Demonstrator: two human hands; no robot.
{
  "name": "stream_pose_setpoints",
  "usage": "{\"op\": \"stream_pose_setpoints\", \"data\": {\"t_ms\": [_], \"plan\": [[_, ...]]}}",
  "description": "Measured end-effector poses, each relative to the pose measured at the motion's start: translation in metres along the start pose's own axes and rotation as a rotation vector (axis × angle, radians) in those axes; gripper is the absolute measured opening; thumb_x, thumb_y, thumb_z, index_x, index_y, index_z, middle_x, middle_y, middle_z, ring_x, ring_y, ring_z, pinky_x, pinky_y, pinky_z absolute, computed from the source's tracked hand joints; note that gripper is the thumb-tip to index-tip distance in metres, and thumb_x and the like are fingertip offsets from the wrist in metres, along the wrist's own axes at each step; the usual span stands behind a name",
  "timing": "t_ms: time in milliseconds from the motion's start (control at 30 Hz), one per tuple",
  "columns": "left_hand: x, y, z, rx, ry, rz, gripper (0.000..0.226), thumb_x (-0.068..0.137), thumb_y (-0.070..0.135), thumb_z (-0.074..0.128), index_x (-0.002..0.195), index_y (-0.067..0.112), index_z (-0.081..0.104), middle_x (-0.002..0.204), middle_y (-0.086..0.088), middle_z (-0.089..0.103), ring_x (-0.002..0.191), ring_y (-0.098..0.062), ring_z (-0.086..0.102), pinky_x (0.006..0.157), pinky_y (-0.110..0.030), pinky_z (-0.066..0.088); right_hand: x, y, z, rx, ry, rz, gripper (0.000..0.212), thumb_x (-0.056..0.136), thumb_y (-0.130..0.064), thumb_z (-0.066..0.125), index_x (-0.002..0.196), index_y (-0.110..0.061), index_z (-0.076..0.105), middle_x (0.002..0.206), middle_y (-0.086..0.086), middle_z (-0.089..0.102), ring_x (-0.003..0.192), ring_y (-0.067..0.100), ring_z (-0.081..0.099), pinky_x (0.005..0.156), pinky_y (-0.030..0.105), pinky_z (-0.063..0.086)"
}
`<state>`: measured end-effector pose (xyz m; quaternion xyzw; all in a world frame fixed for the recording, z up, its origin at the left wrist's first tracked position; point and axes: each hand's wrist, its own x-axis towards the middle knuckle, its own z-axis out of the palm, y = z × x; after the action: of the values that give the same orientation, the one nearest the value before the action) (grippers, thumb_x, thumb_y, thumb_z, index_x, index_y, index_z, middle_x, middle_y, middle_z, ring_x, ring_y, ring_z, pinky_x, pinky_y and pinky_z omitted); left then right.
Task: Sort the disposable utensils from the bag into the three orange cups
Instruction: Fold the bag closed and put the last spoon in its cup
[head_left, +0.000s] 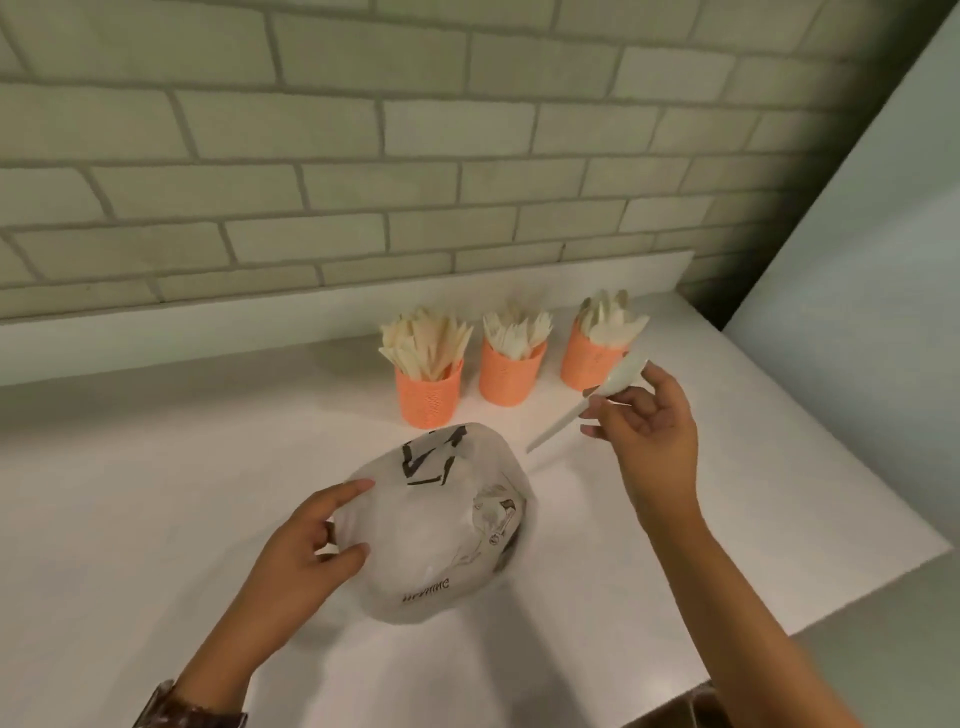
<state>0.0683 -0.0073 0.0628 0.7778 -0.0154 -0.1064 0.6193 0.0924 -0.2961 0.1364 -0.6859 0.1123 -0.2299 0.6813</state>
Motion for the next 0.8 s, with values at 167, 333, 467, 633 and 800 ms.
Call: {"op": "stream_pose_setpoints", "data": {"t_ms": [167,333,467,633,800], "plan": [[0.026,0.014,0.055,-0.063,0.004,-0.006,0.050,0.069,0.008,0.068,0.096,0.050,0.066,0.101,0.013,0.070,0.079,-0.022,0.065,0.071,-0.022,0.054,0.083,-0.021,-0.049,-0.114,0.056,-0.232,0.059,0.083,-0.001,0.064,0.130,-0.026,0.039,0.083,0.003,0.066,0.079,0.020,0.068,0.075,0.026,0.058],[0.042,0.023,0.101,-0.120,0.039,-0.029,0.050,0.057,0.010,0.065,0.089,0.048,0.070,0.088,-0.001,0.072,0.063,-0.016,0.058,0.062,-0.015,0.050,0.175,-0.023,-0.066,-0.134,0.057,-0.350,0.053,0.086,-0.002,0.061,0.128,-0.026,0.039,0.088,0.013,0.064,0.079,0.018,0.067,0.077,0.018,0.053],[0.053,0.024,0.131,-0.032,0.130,-0.020,0.050,0.064,0.006,0.064,0.084,0.051,0.063,0.098,-0.007,0.066,0.056,-0.010,0.054,0.055,-0.014,0.047,0.226,0.012,-0.059,-0.232,-0.010,-0.313,0.049,0.086,-0.004,0.058,0.125,-0.027,0.040,0.086,0.008,0.063,0.070,0.013,0.063,0.067,0.015,0.051],[0.056,0.019,0.167,0.376,0.319,-0.025,0.060,0.053,0.061,0.056,0.107,0.074,0.032,0.120,0.001,0.063,0.091,-0.011,0.062,0.082,-0.024,0.048,0.249,0.082,-0.047,-0.662,-0.245,-0.287,0.030,0.082,-0.013,0.058,0.112,-0.015,0.055,0.086,0.005,0.067,0.084,0.025,0.063,0.072,0.034,0.052],[0.066,0.016,0.219,0.953,0.401,-0.129,0.120,0.037,0.099,0.029,0.141,0.039,0.024,0.151,-0.012,0.029,0.132,-0.042,0.037,0.092,-0.071,0.033,0.250,0.096,-0.043,-0.980,-0.291,-0.234,0.032,0.082,-0.028,0.059,0.111,-0.017,0.065,0.128,0.006,0.053,0.118,0.031,0.043,0.094,0.041,0.038]]}}
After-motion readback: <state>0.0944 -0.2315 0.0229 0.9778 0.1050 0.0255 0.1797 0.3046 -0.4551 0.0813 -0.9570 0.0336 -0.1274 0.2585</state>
